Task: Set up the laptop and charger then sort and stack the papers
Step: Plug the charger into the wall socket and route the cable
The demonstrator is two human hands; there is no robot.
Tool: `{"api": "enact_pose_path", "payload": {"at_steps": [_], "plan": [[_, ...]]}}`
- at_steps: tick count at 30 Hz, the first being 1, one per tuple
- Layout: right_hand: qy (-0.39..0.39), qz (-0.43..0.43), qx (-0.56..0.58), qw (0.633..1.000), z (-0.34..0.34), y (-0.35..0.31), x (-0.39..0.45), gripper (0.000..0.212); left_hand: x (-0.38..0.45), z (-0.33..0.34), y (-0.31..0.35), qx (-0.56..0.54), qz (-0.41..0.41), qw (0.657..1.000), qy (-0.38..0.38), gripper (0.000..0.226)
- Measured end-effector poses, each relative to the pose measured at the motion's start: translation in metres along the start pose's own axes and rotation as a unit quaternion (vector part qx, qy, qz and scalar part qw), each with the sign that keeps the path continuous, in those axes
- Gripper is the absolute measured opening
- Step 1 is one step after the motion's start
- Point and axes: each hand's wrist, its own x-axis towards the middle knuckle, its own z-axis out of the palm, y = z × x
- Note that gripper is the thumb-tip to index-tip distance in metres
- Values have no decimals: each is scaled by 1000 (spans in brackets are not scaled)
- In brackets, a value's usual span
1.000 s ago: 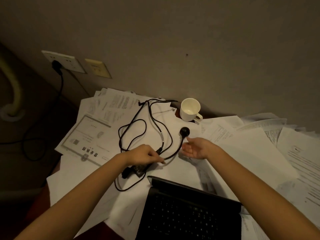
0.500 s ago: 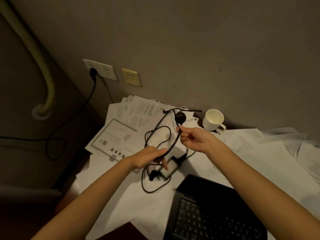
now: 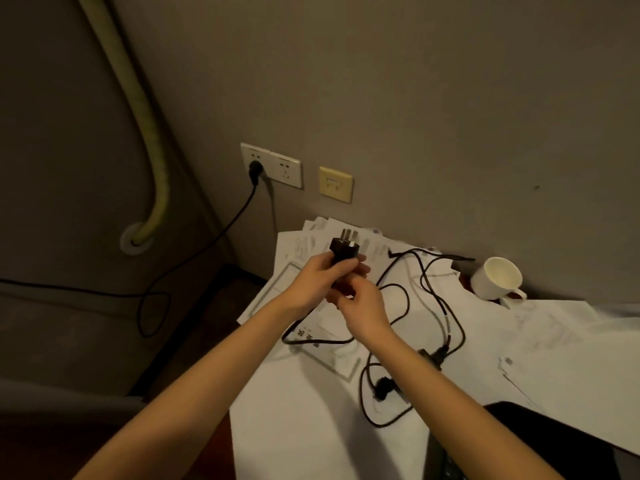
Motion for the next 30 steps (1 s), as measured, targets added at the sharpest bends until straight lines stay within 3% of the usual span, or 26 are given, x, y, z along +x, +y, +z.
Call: {"api": "enact_pose_path", "payload": {"at_steps": [3,10,14,17,19,22,24,26,29,30], "plan": [[1,20,-6,1000,15,-2,4,20,-7,-10,-2,11,32,999,-7,23],[-125,23,133,983,23,-2,13,27,-17,-17,12,94,86,991,45,24],[-233,35,124,964,22,0,7,28,-22,-11,25,60,105,987,102,25],[-311,52,53,947,28,21,2,46,-24,-3,38,59,142,983,96,33],[-301,31,-30,953,35,36,0,62,-25,3,41,76,156,981,92,32],[-217,-10,-103,971,42,54,3,72,-27,9,44,55,150,982,96,18],[-178,-60,-193,963,45,65,9,64,-24,4,44,13,125,986,107,14],[-139,-123,-314,931,43,72,12,47,-19,-6,44,-29,116,987,107,11],[-77,-204,-377,900,39,82,22,20,-7,-32,45,-93,102,981,134,21],[-95,-192,-383,898,36,82,27,15,1,-45,45,-113,81,977,162,26]]}}
